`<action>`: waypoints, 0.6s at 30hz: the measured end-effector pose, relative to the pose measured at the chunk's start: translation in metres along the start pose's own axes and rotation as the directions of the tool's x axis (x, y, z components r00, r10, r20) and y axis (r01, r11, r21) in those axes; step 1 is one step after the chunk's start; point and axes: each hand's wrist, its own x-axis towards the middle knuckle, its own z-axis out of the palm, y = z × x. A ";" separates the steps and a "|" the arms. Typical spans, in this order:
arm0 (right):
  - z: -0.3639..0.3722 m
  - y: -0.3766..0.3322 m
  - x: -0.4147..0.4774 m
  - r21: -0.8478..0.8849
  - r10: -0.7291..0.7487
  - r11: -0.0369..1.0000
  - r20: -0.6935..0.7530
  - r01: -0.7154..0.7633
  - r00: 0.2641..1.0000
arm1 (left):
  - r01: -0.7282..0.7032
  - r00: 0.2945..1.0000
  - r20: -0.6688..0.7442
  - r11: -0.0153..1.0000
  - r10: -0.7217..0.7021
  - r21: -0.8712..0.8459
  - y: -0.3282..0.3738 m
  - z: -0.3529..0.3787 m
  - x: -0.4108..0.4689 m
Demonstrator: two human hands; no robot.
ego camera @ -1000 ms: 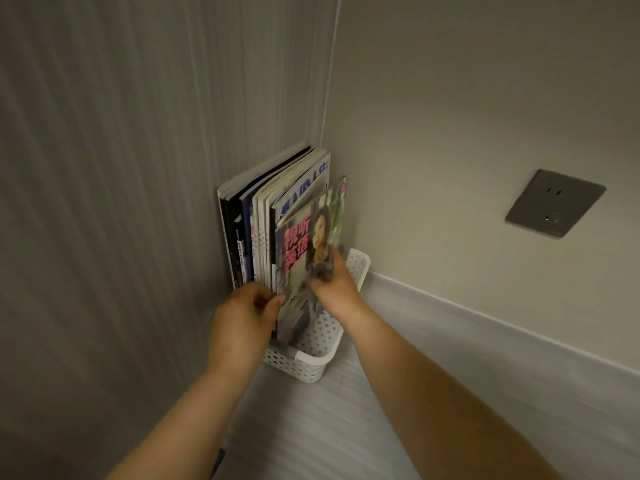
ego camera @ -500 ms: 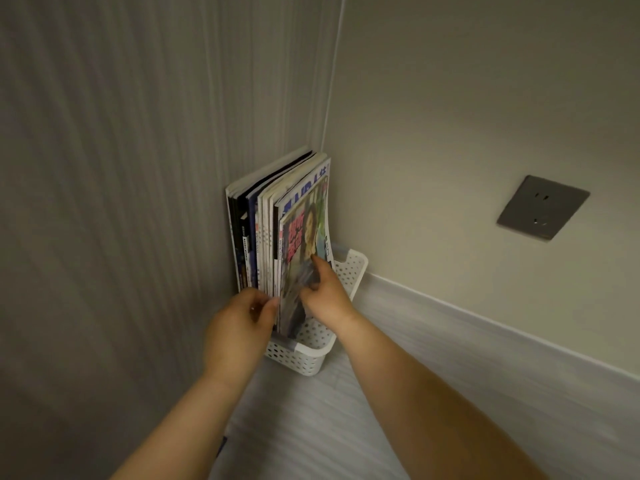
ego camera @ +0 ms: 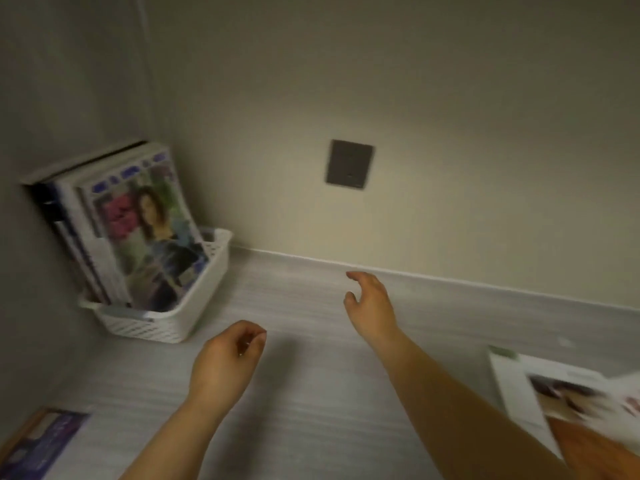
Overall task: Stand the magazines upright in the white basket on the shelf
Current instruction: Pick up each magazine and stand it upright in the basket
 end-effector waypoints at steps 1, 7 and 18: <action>-0.022 0.026 -0.012 -0.022 0.048 0.999 -0.020 -0.049 0.999 | -0.008 0.999 0.042 1.000 0.008 -0.002 0.013 0.020 -0.008; -0.144 0.172 -0.101 -0.095 0.423 0.897 -0.106 -0.432 0.900 | -0.082 0.946 0.317 0.996 0.064 0.041 0.074 0.140 -0.056; -0.191 0.309 -0.210 -0.450 0.567 0.688 -0.155 -0.569 0.809 | 0.018 0.805 0.592 0.998 -0.052 0.064 0.133 0.304 -0.104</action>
